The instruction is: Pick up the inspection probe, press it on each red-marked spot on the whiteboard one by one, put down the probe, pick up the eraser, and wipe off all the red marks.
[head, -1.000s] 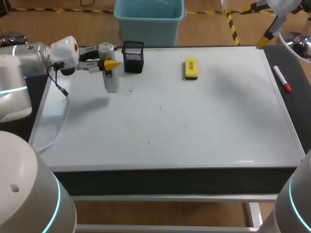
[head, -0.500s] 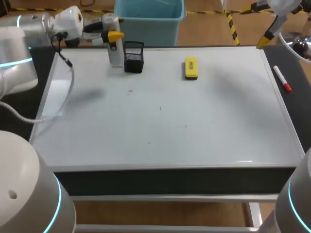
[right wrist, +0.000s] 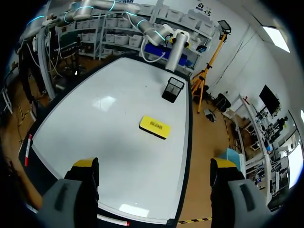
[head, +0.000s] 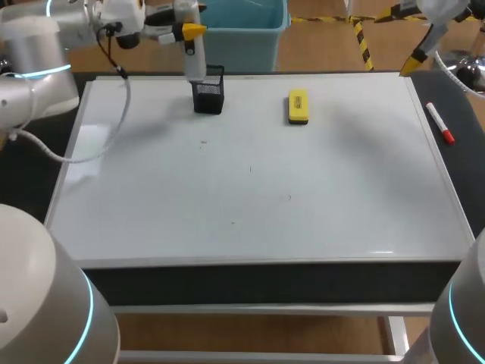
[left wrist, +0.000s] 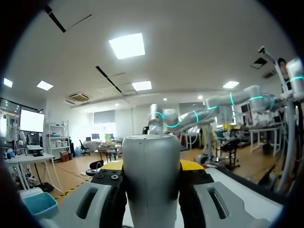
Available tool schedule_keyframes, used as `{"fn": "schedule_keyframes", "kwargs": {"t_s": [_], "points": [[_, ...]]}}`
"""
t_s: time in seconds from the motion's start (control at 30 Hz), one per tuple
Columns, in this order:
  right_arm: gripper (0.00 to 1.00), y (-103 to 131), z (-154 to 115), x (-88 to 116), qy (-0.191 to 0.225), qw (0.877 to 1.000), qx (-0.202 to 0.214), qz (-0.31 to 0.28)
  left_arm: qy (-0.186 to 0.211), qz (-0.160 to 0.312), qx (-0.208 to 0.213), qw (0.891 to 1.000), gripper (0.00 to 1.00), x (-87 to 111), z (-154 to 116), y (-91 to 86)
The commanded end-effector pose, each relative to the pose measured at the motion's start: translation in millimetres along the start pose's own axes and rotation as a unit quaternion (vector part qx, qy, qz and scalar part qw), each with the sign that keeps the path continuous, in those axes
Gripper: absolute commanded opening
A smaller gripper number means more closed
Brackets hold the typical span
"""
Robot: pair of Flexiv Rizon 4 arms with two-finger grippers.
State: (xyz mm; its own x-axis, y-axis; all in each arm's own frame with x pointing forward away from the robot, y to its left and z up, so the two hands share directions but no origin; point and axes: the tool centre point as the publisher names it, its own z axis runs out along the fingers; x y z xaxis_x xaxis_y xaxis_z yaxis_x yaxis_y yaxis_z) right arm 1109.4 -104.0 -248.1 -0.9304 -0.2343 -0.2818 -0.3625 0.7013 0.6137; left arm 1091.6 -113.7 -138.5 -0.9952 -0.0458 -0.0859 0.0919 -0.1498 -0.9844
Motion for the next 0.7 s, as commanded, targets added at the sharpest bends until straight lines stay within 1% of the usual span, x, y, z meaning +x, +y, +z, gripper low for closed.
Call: {"fn": "schedule_keyframes", "kwargs": {"t_s": [0.03, 0.37, 0.7], "points": [[1.00, 0.0, -1.1, -0.6, 0.002, 1.000, 0.001, 0.000, 0.061, -0.003, 0.007, 0.998, 0.00, -19.8, 5.9, 9.2], [1.00, 0.0, -1.1, -0.6, 0.002, 1.000, 0.001, 0.000, 0.061, -0.008, 0.010, 0.998, 0.00, -37.0, 12.4, 23.5], [1.00, 0.0, -1.1, -0.6, 0.002, 1.000, 0.001, 0.000, 0.062, -0.014, 0.012, 0.998, 0.00, -47.4, 14.1, 38.7]]}}
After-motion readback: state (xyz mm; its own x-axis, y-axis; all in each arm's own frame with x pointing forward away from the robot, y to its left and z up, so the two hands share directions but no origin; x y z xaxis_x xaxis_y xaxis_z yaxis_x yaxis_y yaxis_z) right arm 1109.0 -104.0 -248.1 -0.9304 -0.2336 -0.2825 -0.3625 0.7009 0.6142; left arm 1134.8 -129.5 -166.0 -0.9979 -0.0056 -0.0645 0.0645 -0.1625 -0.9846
